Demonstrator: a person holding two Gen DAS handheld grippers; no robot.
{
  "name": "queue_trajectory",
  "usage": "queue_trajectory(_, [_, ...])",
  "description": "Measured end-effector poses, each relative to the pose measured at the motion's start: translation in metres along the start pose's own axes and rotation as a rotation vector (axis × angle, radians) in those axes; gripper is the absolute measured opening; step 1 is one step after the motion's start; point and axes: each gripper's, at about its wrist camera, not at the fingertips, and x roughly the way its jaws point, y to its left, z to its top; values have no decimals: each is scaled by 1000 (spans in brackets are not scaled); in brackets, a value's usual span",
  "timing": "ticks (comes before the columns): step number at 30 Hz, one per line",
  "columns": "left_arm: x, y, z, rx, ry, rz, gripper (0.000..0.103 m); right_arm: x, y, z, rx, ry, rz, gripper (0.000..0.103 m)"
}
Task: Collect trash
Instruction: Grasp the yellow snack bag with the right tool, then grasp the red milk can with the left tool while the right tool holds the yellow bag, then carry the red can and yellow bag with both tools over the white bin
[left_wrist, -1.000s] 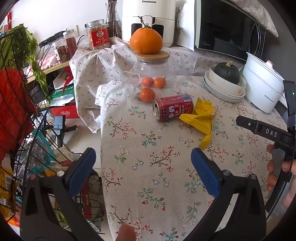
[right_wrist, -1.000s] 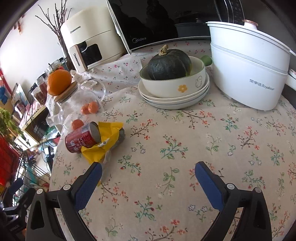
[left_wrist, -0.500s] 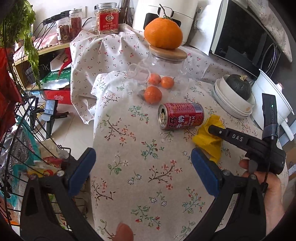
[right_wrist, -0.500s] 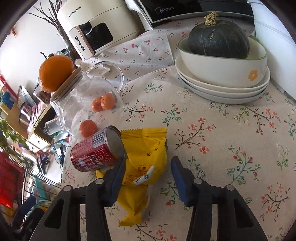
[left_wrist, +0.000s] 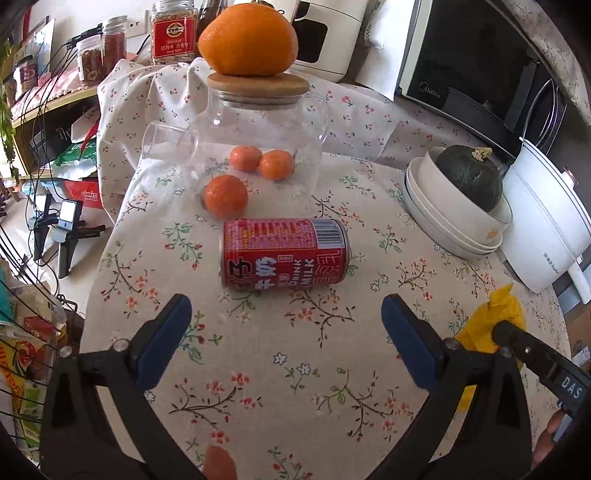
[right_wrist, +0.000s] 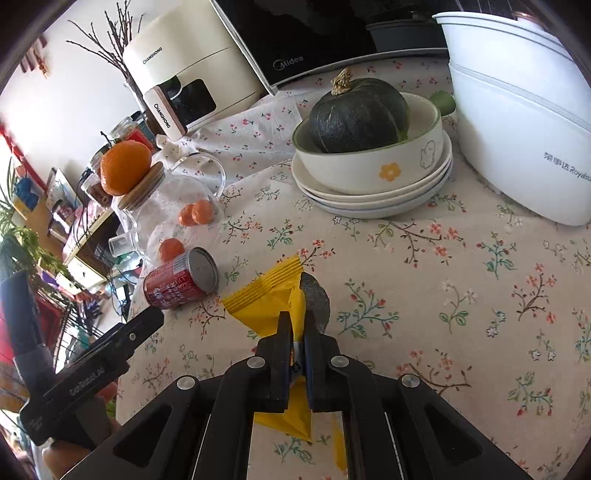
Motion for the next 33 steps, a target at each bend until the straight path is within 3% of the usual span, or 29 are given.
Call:
queue_trajectory(9, [31,-5,12,-83,5,108,102,-33,-23,-10,-52,-13,-9,6])
queue_trajectory(14, [44,-2,15,-104,18,117,102,-37,-29,-14,-72,-10,-25,6])
queue_trajectory(17, [47,-1,15,-97,17,98,101,-39,-31,-15,-73,-6,-33,6])
queue_trajectory(21, [45,-1,14,-56,13,92,91,-43,-32,-16,-73,-8,-42,6])
queue_trajectory(33, [3,2,-9,3,28,42,90,-86,-45,-29,-46,-44,-105,6])
